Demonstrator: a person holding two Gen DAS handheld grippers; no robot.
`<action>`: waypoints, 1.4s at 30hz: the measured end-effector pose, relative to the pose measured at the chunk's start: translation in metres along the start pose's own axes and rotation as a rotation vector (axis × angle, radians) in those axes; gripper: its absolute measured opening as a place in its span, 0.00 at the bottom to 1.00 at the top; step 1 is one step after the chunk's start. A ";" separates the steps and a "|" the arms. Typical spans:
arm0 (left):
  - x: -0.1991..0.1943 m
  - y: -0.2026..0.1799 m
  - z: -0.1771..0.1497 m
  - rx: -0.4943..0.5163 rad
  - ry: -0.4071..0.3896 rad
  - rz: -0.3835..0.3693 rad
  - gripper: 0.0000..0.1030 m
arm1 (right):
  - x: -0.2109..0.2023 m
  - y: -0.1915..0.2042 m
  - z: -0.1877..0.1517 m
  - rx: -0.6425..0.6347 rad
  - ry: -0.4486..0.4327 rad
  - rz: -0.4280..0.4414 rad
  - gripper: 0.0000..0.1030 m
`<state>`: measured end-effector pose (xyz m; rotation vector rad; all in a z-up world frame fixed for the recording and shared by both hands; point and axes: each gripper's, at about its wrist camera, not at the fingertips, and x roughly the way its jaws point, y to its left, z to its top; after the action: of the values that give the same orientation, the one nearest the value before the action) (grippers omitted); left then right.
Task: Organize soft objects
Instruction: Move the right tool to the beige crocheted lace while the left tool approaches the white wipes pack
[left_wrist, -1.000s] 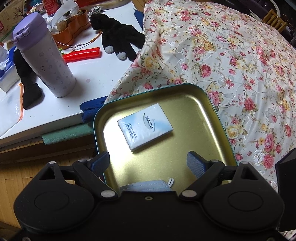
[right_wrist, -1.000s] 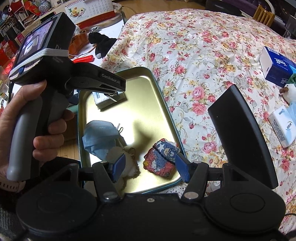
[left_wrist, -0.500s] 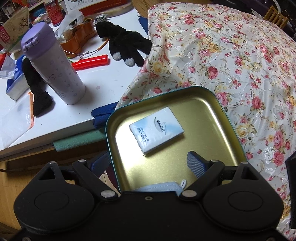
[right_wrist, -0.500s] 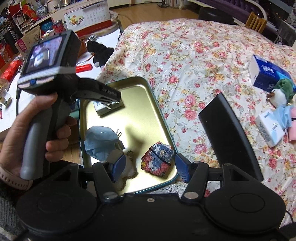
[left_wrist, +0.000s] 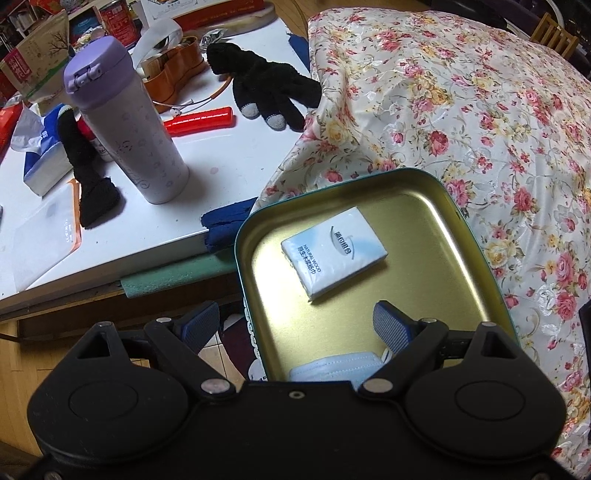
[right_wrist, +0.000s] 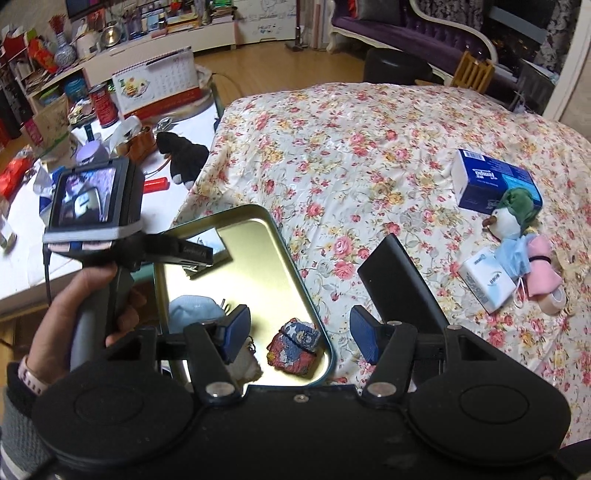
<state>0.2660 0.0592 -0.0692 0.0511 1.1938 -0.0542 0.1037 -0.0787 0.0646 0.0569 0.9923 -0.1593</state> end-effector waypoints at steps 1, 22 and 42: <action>0.001 0.001 0.000 -0.002 0.004 -0.001 0.85 | 0.000 0.000 0.001 0.009 0.008 -0.001 0.56; 0.012 0.043 -0.017 -0.032 0.023 0.056 0.85 | -0.014 -0.004 -0.003 0.143 0.043 -0.123 0.56; 0.007 0.011 -0.025 0.129 -0.023 0.107 0.85 | 0.025 -0.129 0.006 0.354 0.076 -0.194 0.56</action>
<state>0.2465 0.0722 -0.0852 0.2272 1.1616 -0.0376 0.1013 -0.2096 0.0505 0.2928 1.0354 -0.5136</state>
